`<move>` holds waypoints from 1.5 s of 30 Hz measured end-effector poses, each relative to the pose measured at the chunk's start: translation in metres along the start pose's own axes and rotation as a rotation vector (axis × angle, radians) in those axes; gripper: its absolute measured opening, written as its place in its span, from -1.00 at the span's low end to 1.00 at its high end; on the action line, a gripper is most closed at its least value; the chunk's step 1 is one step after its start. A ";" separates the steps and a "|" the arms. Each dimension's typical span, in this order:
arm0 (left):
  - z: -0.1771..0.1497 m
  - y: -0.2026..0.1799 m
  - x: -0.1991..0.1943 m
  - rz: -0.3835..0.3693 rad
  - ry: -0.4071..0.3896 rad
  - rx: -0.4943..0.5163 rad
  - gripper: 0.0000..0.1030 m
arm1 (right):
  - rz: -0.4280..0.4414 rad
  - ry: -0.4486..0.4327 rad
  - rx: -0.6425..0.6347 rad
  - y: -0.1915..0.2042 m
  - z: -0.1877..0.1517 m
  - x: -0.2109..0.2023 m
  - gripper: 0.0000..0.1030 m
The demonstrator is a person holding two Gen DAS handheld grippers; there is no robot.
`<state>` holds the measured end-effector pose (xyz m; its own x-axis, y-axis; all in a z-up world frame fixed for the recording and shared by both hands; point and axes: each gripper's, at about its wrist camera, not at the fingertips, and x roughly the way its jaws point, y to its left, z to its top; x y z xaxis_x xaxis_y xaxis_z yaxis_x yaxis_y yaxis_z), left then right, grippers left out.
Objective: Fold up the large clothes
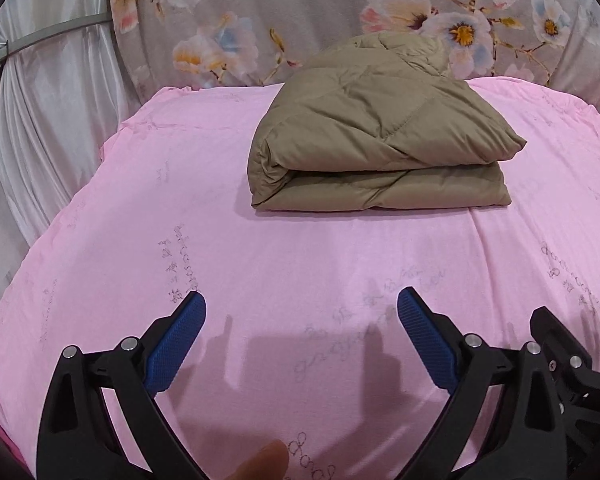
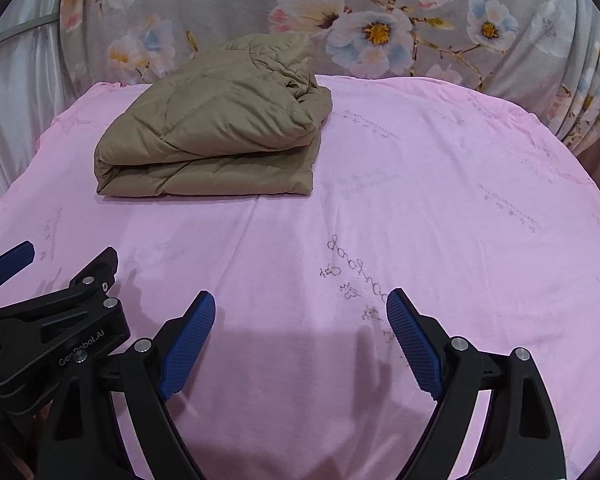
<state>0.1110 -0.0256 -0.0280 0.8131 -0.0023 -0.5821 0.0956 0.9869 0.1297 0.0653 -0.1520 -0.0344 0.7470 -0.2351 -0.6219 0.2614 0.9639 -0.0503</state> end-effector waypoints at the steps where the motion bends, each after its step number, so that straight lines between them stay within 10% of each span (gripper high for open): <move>1: 0.000 -0.001 0.000 0.004 0.000 0.005 0.83 | -0.004 0.002 0.003 0.000 0.000 0.001 0.66; 45: -0.001 -0.001 -0.001 0.024 -0.003 0.018 0.82 | -0.067 0.008 -0.005 0.001 0.000 0.002 0.66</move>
<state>0.1092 -0.0267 -0.0282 0.8169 0.0211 -0.5764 0.0859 0.9837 0.1577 0.0671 -0.1513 -0.0362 0.7233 -0.2977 -0.6231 0.3070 0.9468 -0.0960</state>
